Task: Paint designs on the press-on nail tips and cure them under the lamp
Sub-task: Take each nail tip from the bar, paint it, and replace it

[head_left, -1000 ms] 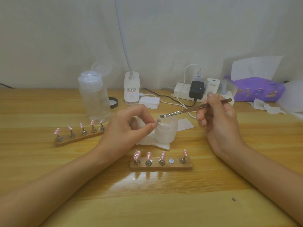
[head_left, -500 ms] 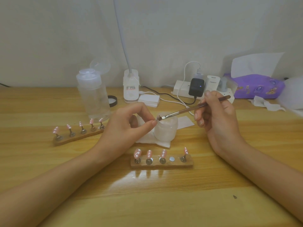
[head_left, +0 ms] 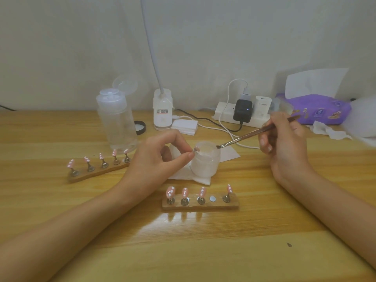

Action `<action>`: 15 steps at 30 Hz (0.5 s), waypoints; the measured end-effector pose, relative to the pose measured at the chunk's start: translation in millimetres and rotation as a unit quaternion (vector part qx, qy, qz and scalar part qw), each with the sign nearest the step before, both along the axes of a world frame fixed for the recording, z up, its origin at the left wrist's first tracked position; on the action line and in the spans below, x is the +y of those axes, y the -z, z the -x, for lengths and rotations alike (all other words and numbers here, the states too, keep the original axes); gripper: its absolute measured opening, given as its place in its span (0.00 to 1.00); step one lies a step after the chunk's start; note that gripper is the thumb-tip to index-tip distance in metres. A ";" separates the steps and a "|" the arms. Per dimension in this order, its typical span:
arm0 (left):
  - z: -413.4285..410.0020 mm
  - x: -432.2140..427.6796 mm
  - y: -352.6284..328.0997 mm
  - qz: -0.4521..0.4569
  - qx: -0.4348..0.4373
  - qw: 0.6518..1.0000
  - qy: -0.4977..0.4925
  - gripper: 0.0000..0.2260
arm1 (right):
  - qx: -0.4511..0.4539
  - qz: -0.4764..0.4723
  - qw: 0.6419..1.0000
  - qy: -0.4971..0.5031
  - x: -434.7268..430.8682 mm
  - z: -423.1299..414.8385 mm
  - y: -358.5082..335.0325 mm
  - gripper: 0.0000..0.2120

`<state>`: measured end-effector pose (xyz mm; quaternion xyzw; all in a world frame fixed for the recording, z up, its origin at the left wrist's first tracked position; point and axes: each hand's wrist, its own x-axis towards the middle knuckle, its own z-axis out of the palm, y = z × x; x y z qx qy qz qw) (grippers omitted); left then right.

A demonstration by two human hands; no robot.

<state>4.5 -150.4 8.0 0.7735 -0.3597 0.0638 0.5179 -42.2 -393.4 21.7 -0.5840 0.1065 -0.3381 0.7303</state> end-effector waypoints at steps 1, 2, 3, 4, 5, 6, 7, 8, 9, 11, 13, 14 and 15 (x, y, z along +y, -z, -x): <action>0.0 -0.1 -0.1 -0.001 0.000 1.000 0.000 0.07 | 0.003 -0.005 1.000 0.006 -3.4 -0.4 -0.8 0.15; 0.0 -0.1 0.2 0.000 0.000 1.000 -0.001 0.07 | 0.002 -0.015 1.000 0.007 -6.1 -0.7 -1.5 0.15; -0.1 -0.1 0.4 0.001 0.001 1.000 -0.001 0.07 | -0.006 -0.032 0.999 0.000 -8.0 -0.9 -2.0 0.15; -0.1 -0.3 0.7 0.003 0.003 1.000 -0.001 0.07 | -0.020 -0.050 0.998 -0.014 -8.8 -1.3 -2.6 0.15; 0.1 -0.4 0.8 0.004 0.004 1.000 -0.001 0.07 | -0.037 -0.059 0.997 -0.034 -8.6 -1.4 -2.9 0.16; 0.4 -0.5 0.7 0.003 0.004 1.000 -0.001 0.08 | -0.054 -0.052 0.995 -0.059 -7.2 -1.5 -2.7 0.18; 0.6 -0.5 0.5 0.003 0.003 1.000 -0.001 0.08 | -0.066 -0.033 0.994 -0.084 -4.9 -1.7 -2.1 0.18; 0.5 -0.3 0.4 0.003 0.004 1.000 0.000 0.07 | -0.074 -0.006 0.992 -0.101 -2.6 -1.8 -1.1 0.17; 0.1 0.0 0.3 0.002 0.005 1.000 0.001 0.07 | -0.077 0.023 0.991 -0.108 -1.2 -2.1 -0.1 0.13; -0.6 0.5 0.4 -0.002 0.003 1.000 0.002 0.06 | -0.082 0.070 0.989 -0.101 -1.8 -1.5 1.0 0.08; -1.1 0.4 1.0 -0.006 0.001 1.000 0.001 0.06 | -0.090 0.069 0.989 -0.092 -5.5 -1.6 1.1 0.09; -1.6 0.2 1.5 -0.007 0.002 1.000 0.001 0.06 | -0.092 0.059 0.990 -0.090 -7.7 -1.9 1.1 0.09; -2.0 0.2 1.8 -0.008 0.002 1.000 0.001 0.06 | -0.090 0.049 0.991 -0.086 -9.9 -2.5 1.1 0.08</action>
